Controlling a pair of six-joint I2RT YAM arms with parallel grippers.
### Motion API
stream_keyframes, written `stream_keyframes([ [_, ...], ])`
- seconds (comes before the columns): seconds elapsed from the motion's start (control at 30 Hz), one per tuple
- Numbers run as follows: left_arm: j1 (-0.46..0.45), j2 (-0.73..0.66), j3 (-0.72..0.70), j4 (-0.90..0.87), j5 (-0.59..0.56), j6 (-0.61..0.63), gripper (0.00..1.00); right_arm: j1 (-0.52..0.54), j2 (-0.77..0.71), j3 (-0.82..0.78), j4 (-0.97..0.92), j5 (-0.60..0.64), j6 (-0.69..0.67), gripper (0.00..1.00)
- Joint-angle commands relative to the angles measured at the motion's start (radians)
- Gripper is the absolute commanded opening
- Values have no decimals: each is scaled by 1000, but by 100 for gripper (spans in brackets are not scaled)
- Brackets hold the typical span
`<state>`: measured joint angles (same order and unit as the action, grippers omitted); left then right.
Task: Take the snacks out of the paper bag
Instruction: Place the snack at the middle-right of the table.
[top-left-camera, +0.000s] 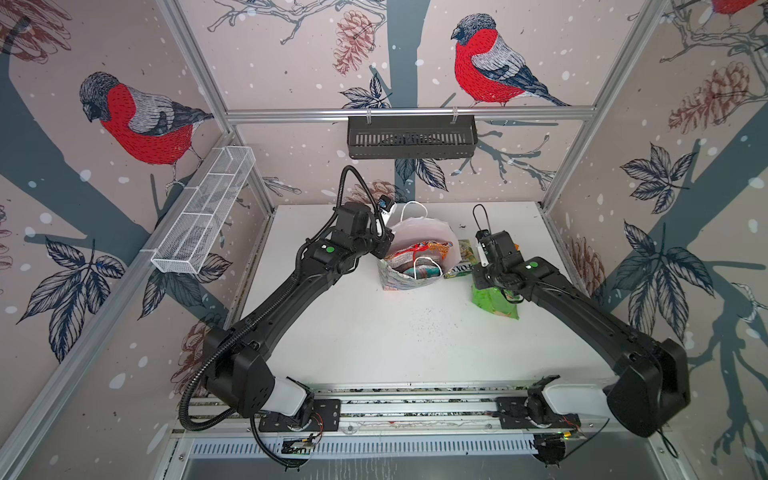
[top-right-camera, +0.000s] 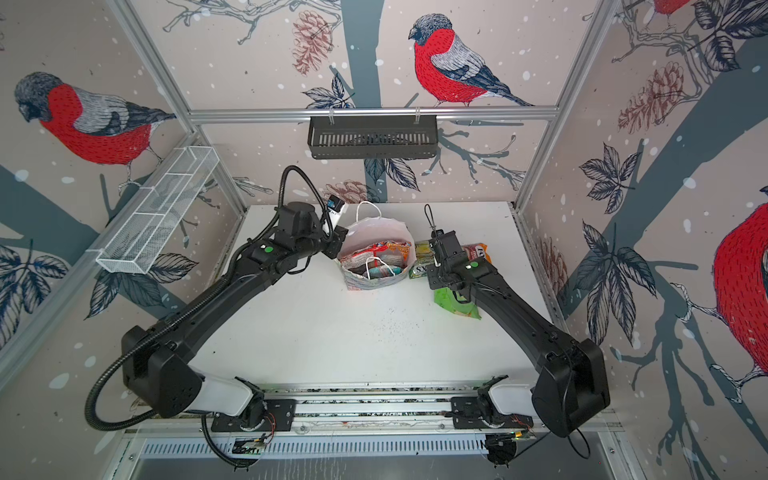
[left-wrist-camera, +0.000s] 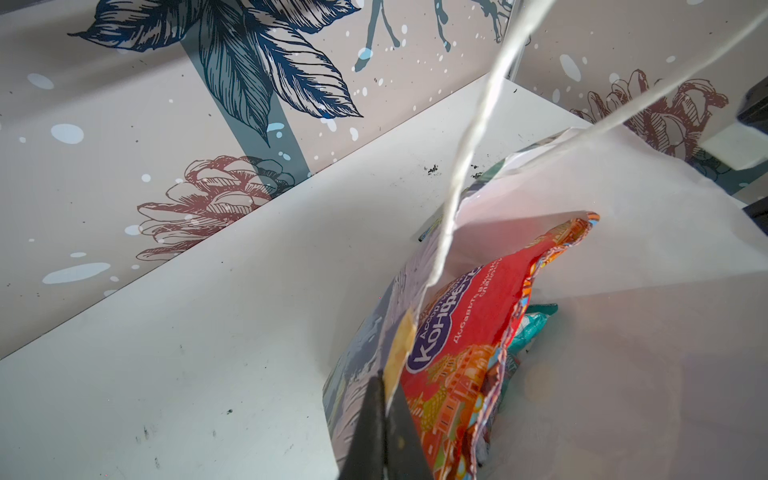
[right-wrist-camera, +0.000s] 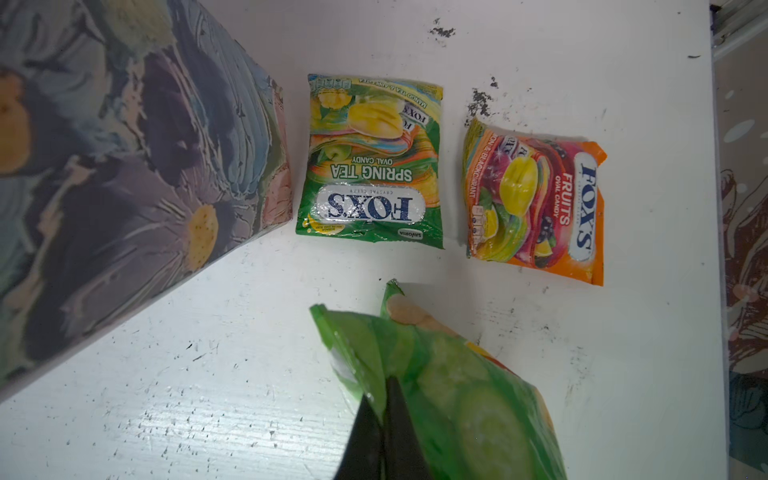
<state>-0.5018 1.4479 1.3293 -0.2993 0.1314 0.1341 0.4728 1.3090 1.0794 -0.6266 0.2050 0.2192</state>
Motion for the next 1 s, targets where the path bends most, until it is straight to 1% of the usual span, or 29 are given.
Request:
stream_keyframes([
  [0.0,0,-9,7,37,14,4,0,1,-17,24,-5,138,34,0],
  [0.07,0,-7,8,38,16,4,0,-11,-27,34,-35,279,55,0],
  [0.13,0,-4,10,37,20,4,0,-24,-33,33,-42,317,54,0],
  [0.17,-1,-3,11,37,20,4,0,-27,-37,29,-40,296,50,0],
  [0.27,0,-3,10,37,20,4,0,-25,-31,4,-18,182,48,0],
  [0.43,-1,-6,12,35,20,4,0,-21,10,-39,-3,24,60,1],
  [0.6,-1,-3,11,38,20,2,0,-19,19,-90,53,-103,75,11],
  [0.67,0,0,12,36,22,3,0,-19,17,-101,68,-145,76,21],
  [0.97,0,-1,10,37,19,2,0,-19,-12,-129,115,-253,86,52],
])
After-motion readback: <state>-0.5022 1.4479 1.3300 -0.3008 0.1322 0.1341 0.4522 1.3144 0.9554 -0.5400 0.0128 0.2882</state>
